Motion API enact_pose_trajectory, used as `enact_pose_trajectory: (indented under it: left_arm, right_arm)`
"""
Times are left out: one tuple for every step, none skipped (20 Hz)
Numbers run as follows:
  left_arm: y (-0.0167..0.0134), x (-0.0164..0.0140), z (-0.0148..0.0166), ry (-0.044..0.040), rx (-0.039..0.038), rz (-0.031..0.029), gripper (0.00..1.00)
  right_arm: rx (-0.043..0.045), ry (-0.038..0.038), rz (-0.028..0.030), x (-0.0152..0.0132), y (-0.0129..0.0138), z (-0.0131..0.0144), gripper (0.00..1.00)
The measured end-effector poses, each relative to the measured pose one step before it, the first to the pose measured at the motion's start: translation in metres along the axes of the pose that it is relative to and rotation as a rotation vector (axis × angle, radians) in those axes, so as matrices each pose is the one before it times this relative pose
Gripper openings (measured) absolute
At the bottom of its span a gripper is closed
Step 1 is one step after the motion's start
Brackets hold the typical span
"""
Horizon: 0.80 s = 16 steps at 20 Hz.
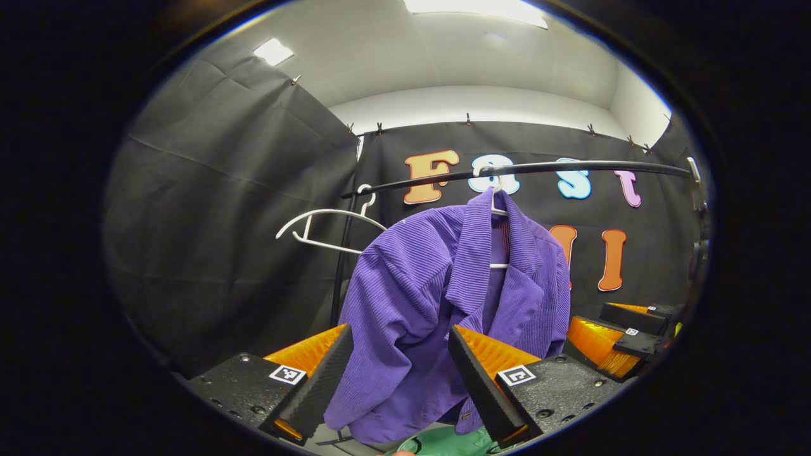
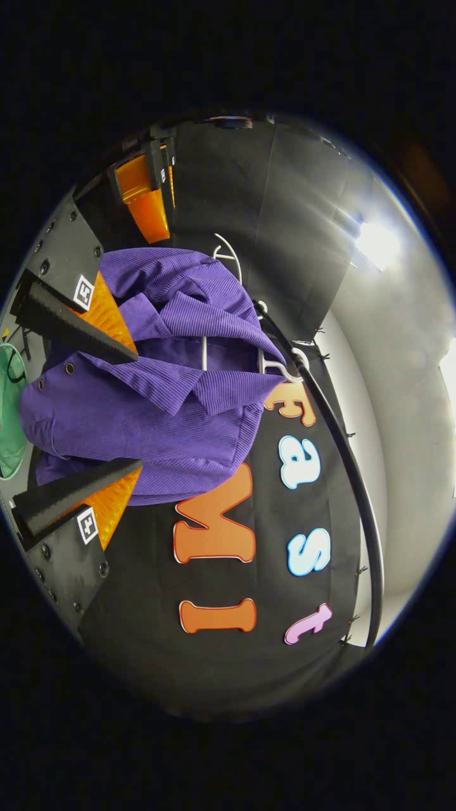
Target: Grasp the clothes on the hanger with both hands and then place them into the laundry hamper below.
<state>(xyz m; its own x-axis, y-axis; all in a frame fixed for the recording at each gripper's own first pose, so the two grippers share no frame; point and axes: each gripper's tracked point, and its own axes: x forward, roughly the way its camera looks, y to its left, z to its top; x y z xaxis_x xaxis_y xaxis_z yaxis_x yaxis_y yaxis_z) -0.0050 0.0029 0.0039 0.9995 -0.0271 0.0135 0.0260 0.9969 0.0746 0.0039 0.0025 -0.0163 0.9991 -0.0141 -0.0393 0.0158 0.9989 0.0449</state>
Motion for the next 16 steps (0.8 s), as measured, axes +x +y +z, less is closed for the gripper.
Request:
enact_pose_trajectory:
  left_arm:
    - [-0.00037,0.00119,0.00010,0.00176,0.00912,-0.00111,0.92]
    - [0.00240,0.00145,-0.00225,0.00300,0.00344,0.00564,0.91]
    - [0.00285,0.00276,-0.00028,-0.00103,-0.00604,0.01223,0.92]
    - [0.00087,0.00163,-0.00178,0.00856,-0.00740,0.00834,0.91]
    - [-0.00208,0.00034,-0.00070,-0.00383,-0.00503,-0.01052,0.95]
    - [-0.00338,0.00235,0.00086,-0.00728,0.00092,-0.01247,0.92]
    - [0.00182,0.00160,0.00012,-0.00644,0.00322,0.00622,0.92]
    - [0.00276,0.00028,-0.00163,0.00827,0.00304,0.01013,0.99]
    - [-0.00110,-0.00069,-0.00148,-0.00364,-0.00589,-0.00676,0.92]
    - [-0.00228,0.00002,0.00245,-0.00844,-0.01348,-0.01024,0.95]
    - [0.00005,0.00012,-0.00050,-0.00158,-0.01328,0.00287,0.92]
    - [0.00186,-0.00030,0.00029,-0.00724,-0.01032,0.00523,0.92]
    - [0.00214,0.00035,0.00319,-0.01070,-0.00683,0.00429,0.92]
    - [0.00019,0.00023,0.00295,-0.00642,-0.00095,0.00197,0.91]
    - [0.00044,0.00007,0.00345,-0.01186,0.00425,-0.00098,0.92]
    - [0.00136,0.00036,0.00478,-0.01329,0.00951,0.00172,0.95]
  right_arm:
    - [0.02762,0.01010,0.00364,0.00168,0.00159,-0.00292,0.93]
    - [0.01889,0.01860,0.00472,0.00196,0.00162,-0.00415,0.93]
    - [0.00732,0.00025,0.00400,0.00130,-0.00090,-0.00262,0.93]
    - [0.00417,-0.01779,-0.00190,0.00217,-0.00243,0.00240,0.97]
    - [0.00197,-0.00405,-0.01388,0.00247,-0.00431,0.00150,0.93]
    - [0.00214,0.03018,-0.00893,0.00110,-0.00294,-0.00633,0.92]
    - [0.00239,0.00574,0.01337,0.00030,0.00149,-0.00516,0.96]
    - [0.00127,-0.01502,0.00027,0.00458,0.00108,0.00109,0.97]
    - [-0.00586,0.00180,-0.01152,0.00406,-0.00265,-0.00008,0.92]
    - [-0.00446,0.02192,0.00403,0.00066,0.00010,-0.00484,0.97]
    - [0.00075,0.00390,0.01330,0.00148,0.00463,-0.00288,0.97]
    - [0.00389,-0.00449,0.01027,0.00351,0.00419,0.00413,0.97]
    - [-0.00278,-0.00769,0.01431,0.00124,0.00467,0.00288,0.92]
    - [-0.00945,-0.01046,0.01122,0.00122,0.00511,0.00305,0.92]
    - [-0.00758,-0.01470,0.00889,0.00131,0.00361,0.00398,0.92]
    - [-0.00119,-0.01488,0.01076,0.00270,0.00528,0.00367,0.92]
